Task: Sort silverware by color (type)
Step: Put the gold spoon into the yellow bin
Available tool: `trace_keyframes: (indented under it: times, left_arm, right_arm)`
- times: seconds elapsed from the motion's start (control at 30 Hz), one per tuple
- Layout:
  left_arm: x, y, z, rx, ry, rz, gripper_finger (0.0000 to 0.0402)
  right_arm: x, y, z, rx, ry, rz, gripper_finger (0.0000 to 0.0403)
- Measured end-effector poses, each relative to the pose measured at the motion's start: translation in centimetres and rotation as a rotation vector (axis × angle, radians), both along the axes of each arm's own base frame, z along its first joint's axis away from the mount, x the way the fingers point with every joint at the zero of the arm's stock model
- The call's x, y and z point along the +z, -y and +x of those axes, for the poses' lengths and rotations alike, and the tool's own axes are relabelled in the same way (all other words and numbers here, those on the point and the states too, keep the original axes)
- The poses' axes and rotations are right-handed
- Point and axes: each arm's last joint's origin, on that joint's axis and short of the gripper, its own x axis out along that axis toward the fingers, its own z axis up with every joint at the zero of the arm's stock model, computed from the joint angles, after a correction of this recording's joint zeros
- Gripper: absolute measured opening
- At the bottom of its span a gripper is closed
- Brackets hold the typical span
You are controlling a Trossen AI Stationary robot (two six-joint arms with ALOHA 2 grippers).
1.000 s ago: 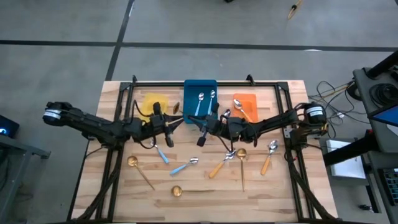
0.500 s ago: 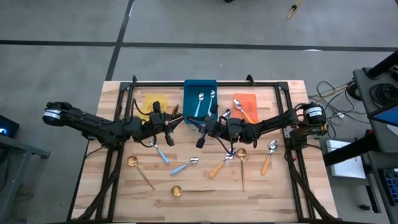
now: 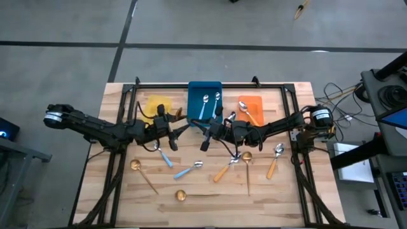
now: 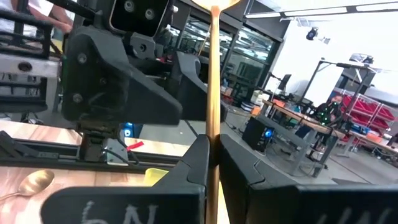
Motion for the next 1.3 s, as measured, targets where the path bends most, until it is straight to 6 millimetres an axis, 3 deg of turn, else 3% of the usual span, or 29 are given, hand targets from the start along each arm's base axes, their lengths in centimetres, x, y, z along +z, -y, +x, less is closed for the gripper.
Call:
trace_keyframes:
  times: [0.37, 0.67, 0.73, 1.07, 1.13, 1.3]
  left_arm:
    - [0.6, -0.9, 0.0, 0.067, 0.073, -0.033, 0.0115]
    - [0.5, -1.0, -0.1, 0.132, 0.069, -0.057, 0.0011]
    - [0.4, -1.0, -0.1, 0.129, 0.070, -0.061, 0.0010]
    - [0.5, -1.1, -0.1, 0.136, 0.075, -0.070, 0.0079]
    - [0.4, -1.1, 0.0, 0.137, 0.066, -0.058, 0.0073]
    - [0.2, -1.1, 0.1, 0.137, 0.056, -0.052, 0.0008]
  right_arm:
    - [-1.0, 0.2, 0.4, -0.073, -0.003, 0.012, 0.0012]
    - [-1.0, 0.3, 0.4, -0.091, 0.001, 0.017, 0.0012]
    - [-1.0, 0.3, 0.4, -0.091, 0.001, 0.016, 0.0012]
    - [-1.0, 0.1, 0.4, -0.066, -0.007, -0.003, 0.0007]
    - [-1.0, 0.1, 0.4, -0.066, -0.009, -0.004, 0.0006]
    - [-1.0, 0.1, 0.4, -0.067, -0.013, -0.004, 0.0007]
